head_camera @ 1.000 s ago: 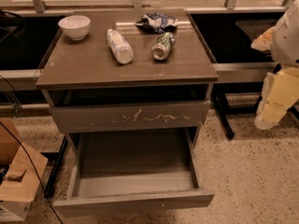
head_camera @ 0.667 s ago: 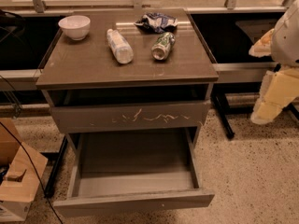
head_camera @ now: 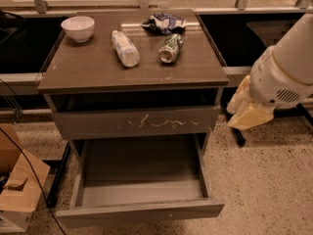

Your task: Close middle drawer

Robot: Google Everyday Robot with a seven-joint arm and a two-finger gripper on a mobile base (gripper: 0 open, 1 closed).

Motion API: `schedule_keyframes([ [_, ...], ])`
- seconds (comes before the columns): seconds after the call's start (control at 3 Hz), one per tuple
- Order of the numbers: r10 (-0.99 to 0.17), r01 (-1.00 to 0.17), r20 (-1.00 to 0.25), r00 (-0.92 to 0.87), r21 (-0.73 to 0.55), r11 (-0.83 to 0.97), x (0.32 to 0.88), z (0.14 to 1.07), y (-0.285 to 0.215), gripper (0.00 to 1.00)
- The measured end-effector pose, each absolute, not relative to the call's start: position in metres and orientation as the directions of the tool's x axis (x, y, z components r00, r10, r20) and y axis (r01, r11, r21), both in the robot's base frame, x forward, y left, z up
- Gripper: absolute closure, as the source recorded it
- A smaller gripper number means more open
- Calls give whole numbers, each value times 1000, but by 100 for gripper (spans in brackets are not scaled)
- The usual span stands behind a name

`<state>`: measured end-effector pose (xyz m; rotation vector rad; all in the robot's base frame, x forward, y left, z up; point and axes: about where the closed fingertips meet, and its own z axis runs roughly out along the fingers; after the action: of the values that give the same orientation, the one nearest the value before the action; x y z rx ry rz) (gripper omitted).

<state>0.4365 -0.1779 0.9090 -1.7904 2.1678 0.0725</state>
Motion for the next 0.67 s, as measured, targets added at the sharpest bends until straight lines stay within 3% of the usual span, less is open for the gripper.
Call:
schedule_keyframes([
  [0.33,-937,-978,-326,-130,-113,175,427,853,-157,86],
  [0.67,-938,-978,-321,-132,-109,175,424,846,-156,100],
])
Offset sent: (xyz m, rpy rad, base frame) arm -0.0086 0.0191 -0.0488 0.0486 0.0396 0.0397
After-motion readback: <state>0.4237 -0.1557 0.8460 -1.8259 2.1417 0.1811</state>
